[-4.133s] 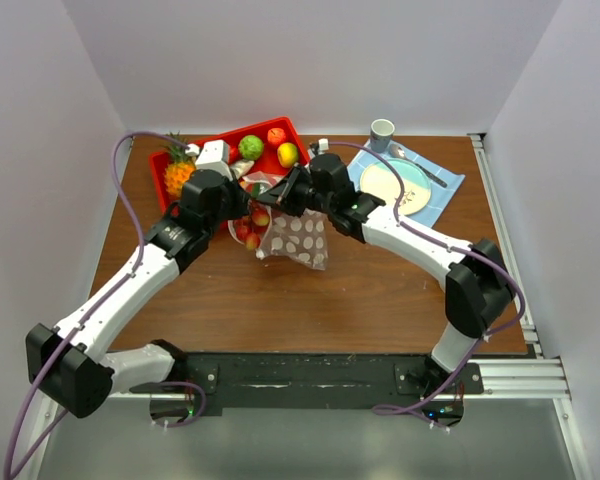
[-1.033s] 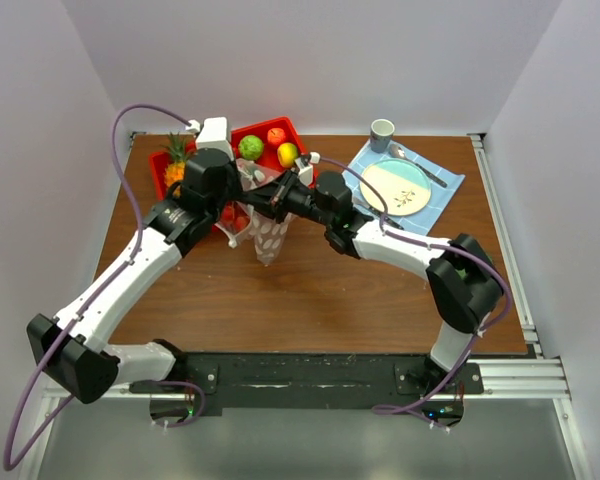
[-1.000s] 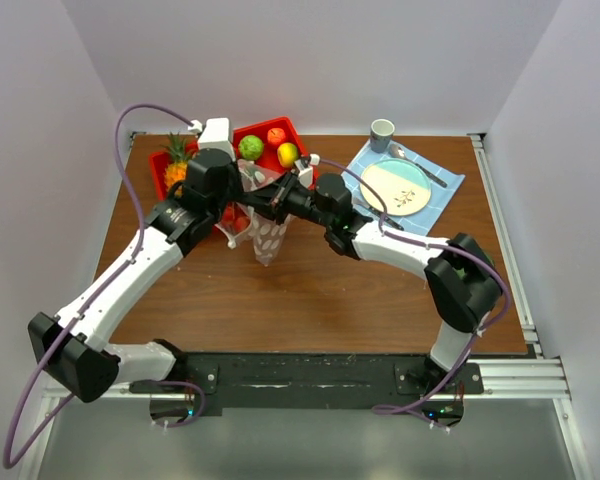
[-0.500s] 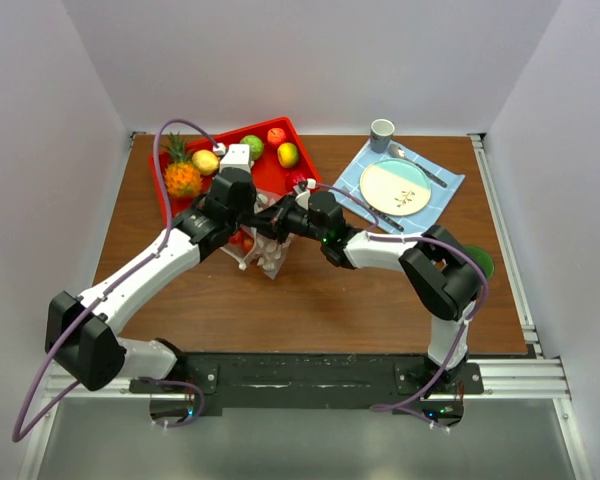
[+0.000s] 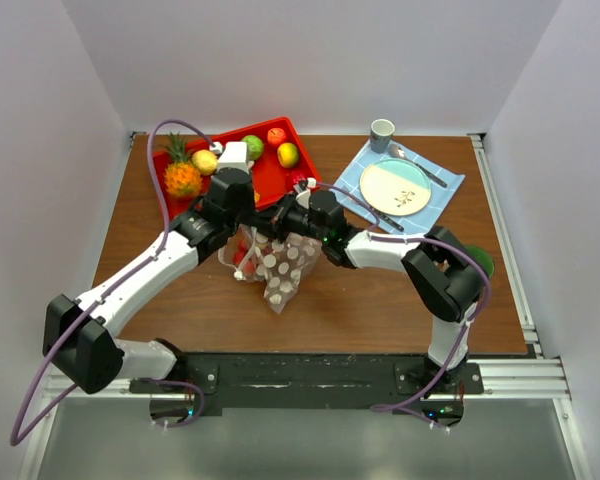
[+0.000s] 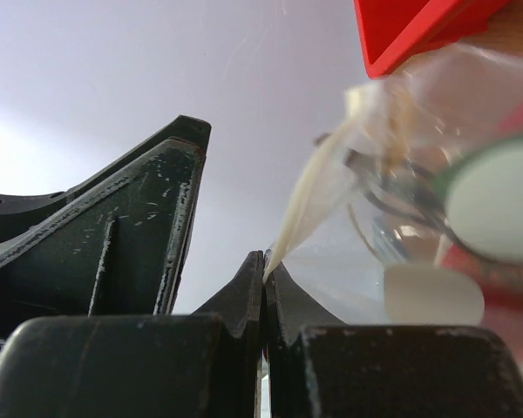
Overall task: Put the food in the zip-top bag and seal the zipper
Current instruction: Place the fake fruit in the zipper food storage bag, then adjust the zipper food storage bag at the center of the board.
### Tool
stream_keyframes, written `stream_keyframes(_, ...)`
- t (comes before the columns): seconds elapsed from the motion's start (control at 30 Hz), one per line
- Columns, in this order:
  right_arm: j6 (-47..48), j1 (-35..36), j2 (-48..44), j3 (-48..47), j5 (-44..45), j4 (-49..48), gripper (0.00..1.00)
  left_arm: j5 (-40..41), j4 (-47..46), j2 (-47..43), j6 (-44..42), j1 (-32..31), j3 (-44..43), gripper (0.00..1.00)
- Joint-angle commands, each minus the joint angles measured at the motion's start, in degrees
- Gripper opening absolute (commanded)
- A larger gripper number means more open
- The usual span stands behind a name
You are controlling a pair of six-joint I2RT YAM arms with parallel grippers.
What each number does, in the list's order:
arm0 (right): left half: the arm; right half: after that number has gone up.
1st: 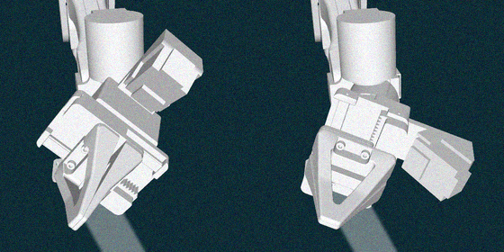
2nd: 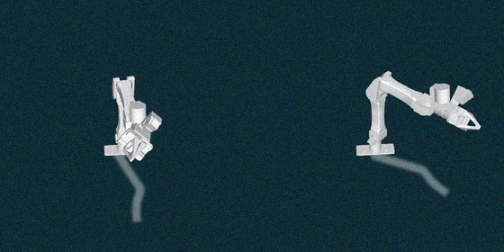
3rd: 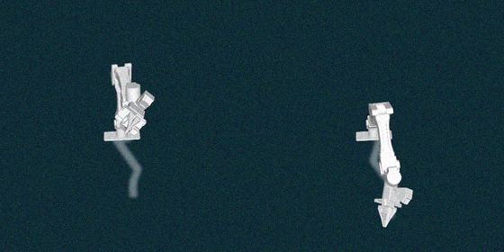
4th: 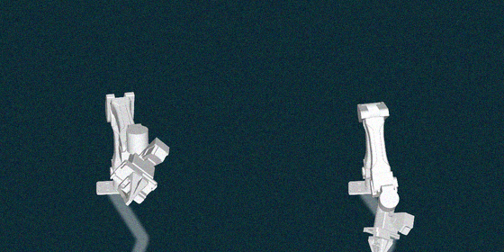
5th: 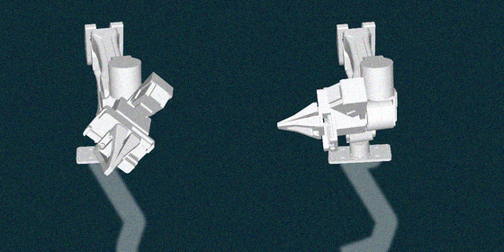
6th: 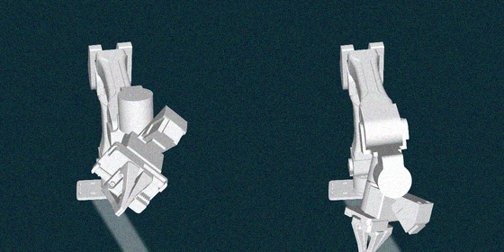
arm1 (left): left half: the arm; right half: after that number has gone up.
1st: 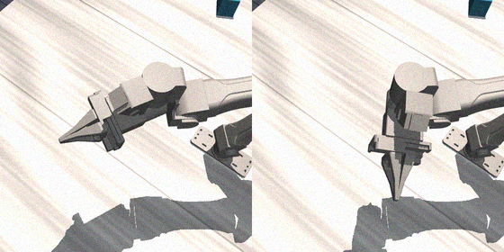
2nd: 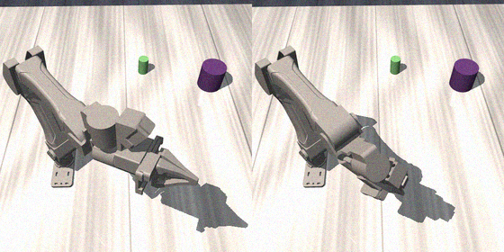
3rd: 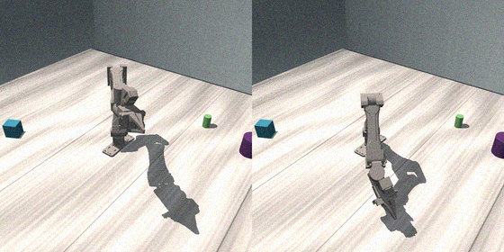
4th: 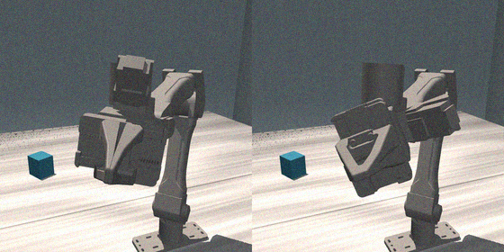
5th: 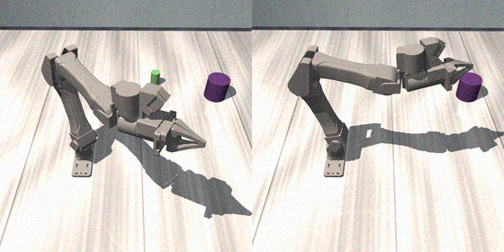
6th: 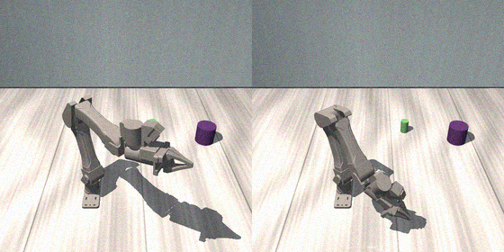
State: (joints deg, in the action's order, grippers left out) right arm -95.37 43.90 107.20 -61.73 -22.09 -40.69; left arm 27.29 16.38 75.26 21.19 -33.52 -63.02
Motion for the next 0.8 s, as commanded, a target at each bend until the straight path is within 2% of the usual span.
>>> stream_keyframes(0.0, -0.4, -0.1, -4.1, -2.6, -0.9, -2.2, 0.0, 1.2, -3.3, -2.2, -0.8, -0.3, 0.1, 0.34)
stream_keyframes(0.13, -0.3, -0.2, -3.9, -2.1, -1.0, -2.6, 0.0, 1.5, -2.8, -2.7, -0.2, -0.3, 0.4, 0.34)
stream_keyframes(0.2, -0.5, -0.2, -3.9, -1.5, -1.0, -3.2, 0.0, 2.9, -1.2, -3.3, 1.6, -0.1, 0.5, 0.31)
stream_keyframes(0.33, -0.3, -0.2, -4.4, -0.7, -1.0, -3.3, 0.0, 3.4, 1.9, -5.9, 6.0, 4.6, 1.8, 0.27)
stream_keyframes(0.47, 1.5, -0.3, -4.9, -1.4, -0.9, -1.2, 0.0, 1.6, 1.4, -11.3, 8.3, 9.3, 7.2, 0.3)
stream_keyframes(0.6, 3.7, -0.4, -5.4, -3.1, -1.4, 2.9, 0.0, -2.8, 0.2, -12.9, 10.4, 13.4, 12.2, 0.34)
stream_keyframes(0.77, 5.3, -0.6, -6.2, -4.1, -1.7, 5.7, 0.0, -8.1, -5.7, -17.6, 13.0, 16.5, 22.3, 0.36)
